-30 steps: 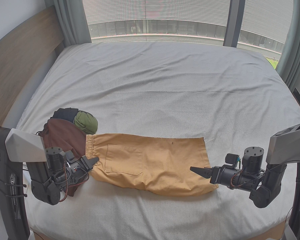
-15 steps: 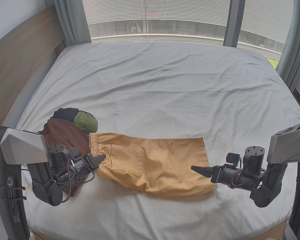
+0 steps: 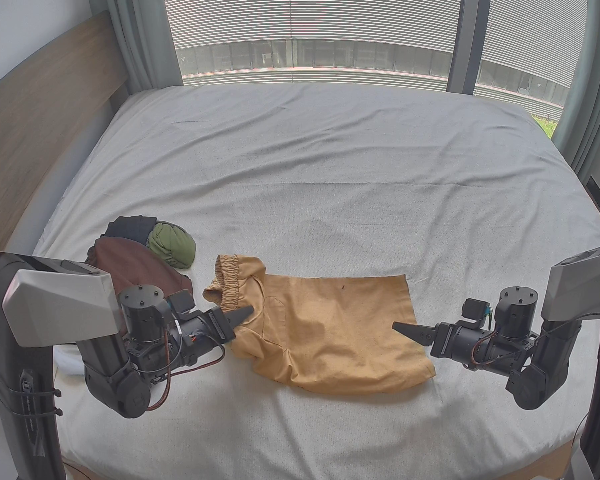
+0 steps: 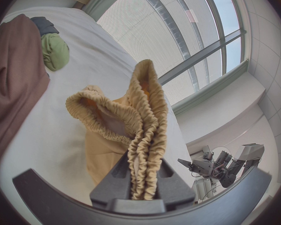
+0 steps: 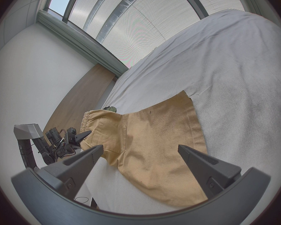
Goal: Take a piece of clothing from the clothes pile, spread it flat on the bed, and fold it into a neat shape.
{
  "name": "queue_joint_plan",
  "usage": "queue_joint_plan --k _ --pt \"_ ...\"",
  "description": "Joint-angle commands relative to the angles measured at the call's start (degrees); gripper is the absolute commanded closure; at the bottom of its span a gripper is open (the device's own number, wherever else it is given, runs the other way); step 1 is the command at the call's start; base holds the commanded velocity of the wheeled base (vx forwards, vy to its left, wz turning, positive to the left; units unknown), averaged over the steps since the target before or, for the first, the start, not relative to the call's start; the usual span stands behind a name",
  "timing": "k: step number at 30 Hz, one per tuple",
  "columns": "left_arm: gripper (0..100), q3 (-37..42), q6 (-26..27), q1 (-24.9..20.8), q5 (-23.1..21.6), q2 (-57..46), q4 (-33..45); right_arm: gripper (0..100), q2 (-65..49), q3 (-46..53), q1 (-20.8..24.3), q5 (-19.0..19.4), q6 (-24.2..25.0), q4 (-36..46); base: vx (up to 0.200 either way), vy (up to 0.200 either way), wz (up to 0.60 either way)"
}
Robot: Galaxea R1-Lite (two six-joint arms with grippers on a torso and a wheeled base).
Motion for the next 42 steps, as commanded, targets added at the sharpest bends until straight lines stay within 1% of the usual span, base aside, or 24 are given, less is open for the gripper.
queue_joint_plan --k 1,8,9,11,13,20,27,34,39,42 --pt "100 -1.3 -0.7 -2.7 0.0 0.1 0.0 0 -0.4 -0.1 -1.3 0.0 -0.1 0.0 0.000 0.000 0.00" --pt "100 -3.4 -3.1 -5.5 0.3 0.2 0.0 0 -1.6 -0.9 -3.3 0.4 -0.1 0.0 0.000 0.000 0.00" --pt "100 -5.1 -3.4 -6.8 1.1 0.6 0.2 0 -2.0 -1.0 -4.0 0.4 -0.2 0.0 0.000 0.000 0.00" --pt "100 -6.2 -3.6 -7.6 1.7 0.9 0.5 0 -2.1 -1.1 -4.7 0.4 -0.2 0.0 0.000 0.000 0.00" --pt "100 -6.6 -3.6 -7.8 1.8 0.9 0.7 0 -2.1 -1.3 -5.0 0.4 -0.2 0.0 0.000 0.000 0.00" --pt "100 -9.8 -6.0 -11.0 1.8 1.2 2.4 0 -2.0 -2.2 -7.6 1.5 0.0 0.0 0.000 0.000 0.00" --pt "100 -13.8 -6.0 -13.0 3.0 3.4 4.5 0 -1.9 -3.1 -8.7 1.5 0.0 0.1 0.000 0.000 0.00" --pt "100 -16.4 -6.1 -14.5 3.0 3.7 6.5 0 -1.6 -4.1 -10.3 1.6 0.1 0.1 0.000 0.000 0.00" --pt "100 -17.3 -6.2 -15.7 3.0 3.8 7.5 0 -1.8 -4.2 -10.7 2.2 0.2 0.1 0.000 0.000 0.00" --pt "100 -19.3 -6.7 -16.8 3.0 5.2 8.4 0 -1.9 -4.3 -10.8 2.3 0.2 0.1 0.000 0.000 0.00"
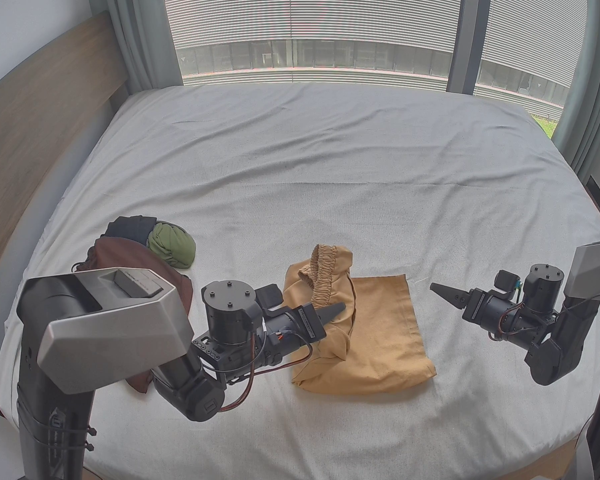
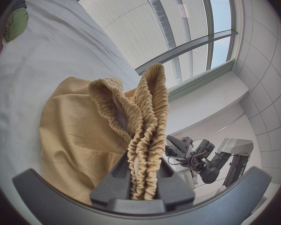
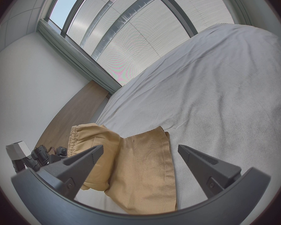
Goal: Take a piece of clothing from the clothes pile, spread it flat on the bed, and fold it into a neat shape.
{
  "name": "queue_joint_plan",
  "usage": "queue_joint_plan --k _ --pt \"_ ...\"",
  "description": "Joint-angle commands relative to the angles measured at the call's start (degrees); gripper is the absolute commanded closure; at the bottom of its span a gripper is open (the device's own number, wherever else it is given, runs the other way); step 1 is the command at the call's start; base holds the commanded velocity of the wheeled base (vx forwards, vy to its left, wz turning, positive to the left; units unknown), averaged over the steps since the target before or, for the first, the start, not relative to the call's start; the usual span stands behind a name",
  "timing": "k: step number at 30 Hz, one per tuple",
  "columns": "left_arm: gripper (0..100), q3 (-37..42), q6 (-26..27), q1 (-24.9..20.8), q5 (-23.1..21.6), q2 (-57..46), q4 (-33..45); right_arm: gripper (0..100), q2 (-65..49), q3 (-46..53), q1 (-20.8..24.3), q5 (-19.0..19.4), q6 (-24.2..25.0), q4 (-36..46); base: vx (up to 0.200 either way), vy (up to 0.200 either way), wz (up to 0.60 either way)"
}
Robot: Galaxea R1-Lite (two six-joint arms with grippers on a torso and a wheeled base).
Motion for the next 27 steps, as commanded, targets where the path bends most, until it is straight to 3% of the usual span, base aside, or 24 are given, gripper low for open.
queue_joint_plan --k 1,19,27 --pt "100 -2.1 -0.2 -1.3 0.0 1.9 0.4 0 -0.1 -0.1 -0.2 0.1 0.0 0.0 0.000 0.000 0.00" --pt "100 -10.5 -0.2 -5.5 0.2 6.9 6.4 0 0.0 -1.0 -1.3 0.1 0.4 0.0 0.000 0.000 0.00" --pt "100 -11.4 -0.2 -5.3 0.6 7.9 6.3 0 0.0 -1.2 -1.4 0.1 0.4 0.0 0.000 0.000 0.00"
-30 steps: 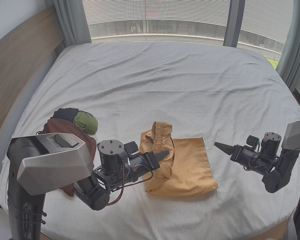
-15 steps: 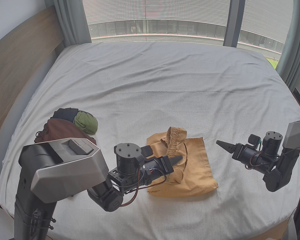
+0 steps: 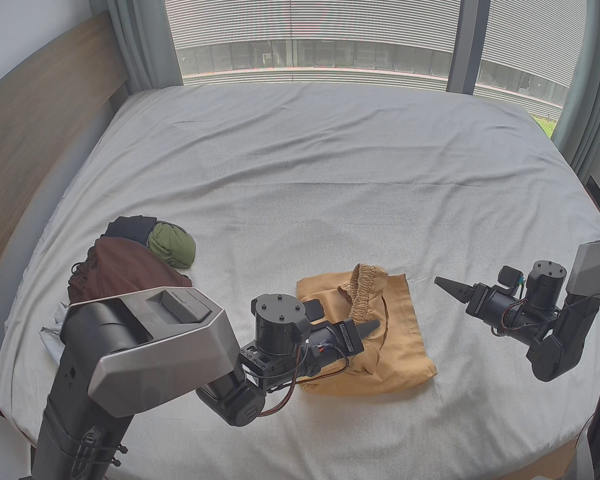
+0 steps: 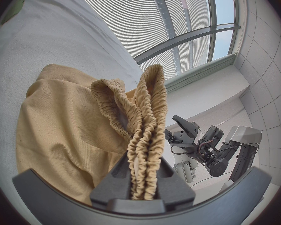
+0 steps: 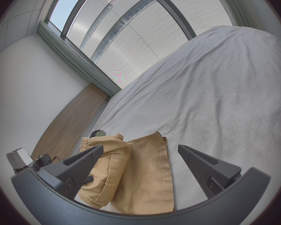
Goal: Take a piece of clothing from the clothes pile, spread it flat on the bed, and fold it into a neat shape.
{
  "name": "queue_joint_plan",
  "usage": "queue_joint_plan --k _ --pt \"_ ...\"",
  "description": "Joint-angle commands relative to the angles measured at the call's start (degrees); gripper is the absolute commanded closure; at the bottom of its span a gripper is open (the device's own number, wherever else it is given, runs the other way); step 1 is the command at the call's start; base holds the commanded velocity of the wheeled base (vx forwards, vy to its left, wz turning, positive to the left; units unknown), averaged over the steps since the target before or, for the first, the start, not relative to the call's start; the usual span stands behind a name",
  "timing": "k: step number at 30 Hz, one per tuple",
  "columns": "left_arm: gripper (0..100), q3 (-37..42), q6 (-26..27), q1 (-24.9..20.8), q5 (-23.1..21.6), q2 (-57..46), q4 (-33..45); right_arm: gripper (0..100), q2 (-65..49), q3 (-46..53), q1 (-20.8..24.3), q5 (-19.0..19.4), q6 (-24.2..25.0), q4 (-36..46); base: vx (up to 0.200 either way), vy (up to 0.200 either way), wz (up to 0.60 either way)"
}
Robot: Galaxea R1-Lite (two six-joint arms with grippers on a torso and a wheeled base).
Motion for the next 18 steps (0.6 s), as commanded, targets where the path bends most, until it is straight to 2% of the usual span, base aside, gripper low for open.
queue_joint_plan --k 1,13,14,18 --pt "100 -0.4 0.0 0.1 0.0 0.8 -0.2 0 0.0 0.0 0.0 0.0 0.0 0.0 0.000 0.000 0.00" --pt "100 -1.2 0.0 -0.2 -0.1 0.6 0.0 0 -0.1 0.0 0.0 0.0 0.0 0.0 0.000 0.000 0.00" --pt "0 -1.2 0.0 -0.2 -0.1 0.6 0.0 0 -0.1 0.0 0.0 0.0 0.0 0.0 0.000 0.000 0.00" --pt "0 -1.8 0.0 -1.2 -0.2 0.3 -0.2 0 -0.2 0.0 0.0 0.0 0.0 0.0 0.000 0.000 0.00"
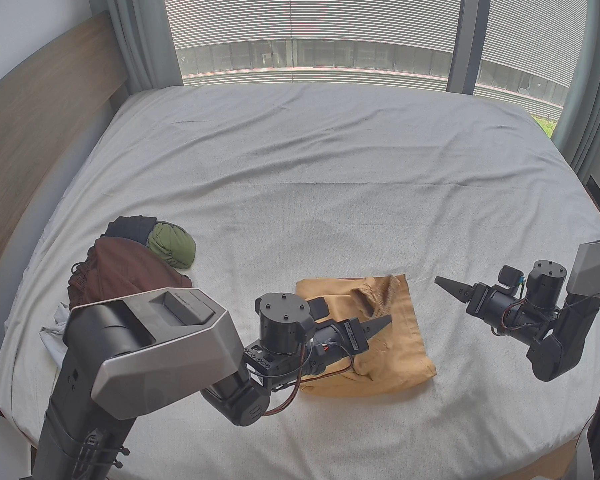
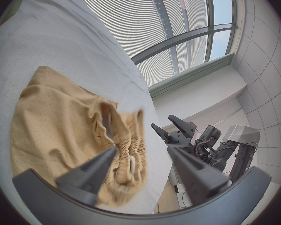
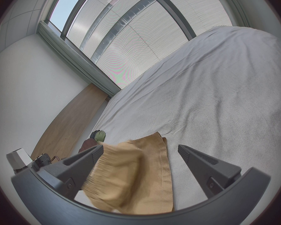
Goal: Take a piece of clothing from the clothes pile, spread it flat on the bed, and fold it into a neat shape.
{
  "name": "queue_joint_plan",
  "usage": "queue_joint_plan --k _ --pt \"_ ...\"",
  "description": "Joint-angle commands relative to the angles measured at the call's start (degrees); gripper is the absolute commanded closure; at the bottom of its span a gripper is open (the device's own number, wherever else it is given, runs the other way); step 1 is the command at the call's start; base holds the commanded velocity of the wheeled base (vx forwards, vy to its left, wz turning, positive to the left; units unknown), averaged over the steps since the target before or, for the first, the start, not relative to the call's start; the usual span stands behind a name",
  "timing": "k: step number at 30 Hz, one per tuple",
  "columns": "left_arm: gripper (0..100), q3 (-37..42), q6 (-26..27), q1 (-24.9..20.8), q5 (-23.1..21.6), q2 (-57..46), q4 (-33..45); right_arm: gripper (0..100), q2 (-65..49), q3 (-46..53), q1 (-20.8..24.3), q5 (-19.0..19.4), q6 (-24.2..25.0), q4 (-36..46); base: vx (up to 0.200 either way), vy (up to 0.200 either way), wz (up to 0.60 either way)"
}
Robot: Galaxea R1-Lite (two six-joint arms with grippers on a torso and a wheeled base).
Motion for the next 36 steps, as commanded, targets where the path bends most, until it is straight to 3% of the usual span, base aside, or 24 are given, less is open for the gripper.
queue_joint_plan --k 1,12,22,27,36 --pt "0 -0.2 0.0 -0.9 0.0 -0.1 -0.1 0 -0.1 0.0 0.0 0.0 0.0 0.0 0.000 0.000 0.00" --pt "0 3.3 0.0 -0.8 0.8 -2.1 -1.7 0 0.5 0.6 0.2 0.0 -0.1 0.0 0.000 0.000 0.00" --pt "0 14.2 3.8 5.6 0.8 -8.0 -4.2 0 0.7 2.1 2.4 0.0 -0.1 0.0 0.000 0.000 0.00" --pt "0 19.4 5.5 9.4 0.8 -8.2 -9.0 0 4.0 1.8 4.6 0.0 -0.3 -0.1 0.000 0.000 0.00" --pt "0 24.1 7.9 15.2 0.2 -7.9 -14.8 0 5.8 1.5 8.0 0.8 -0.3 -0.1 0.000 0.000 0.00"
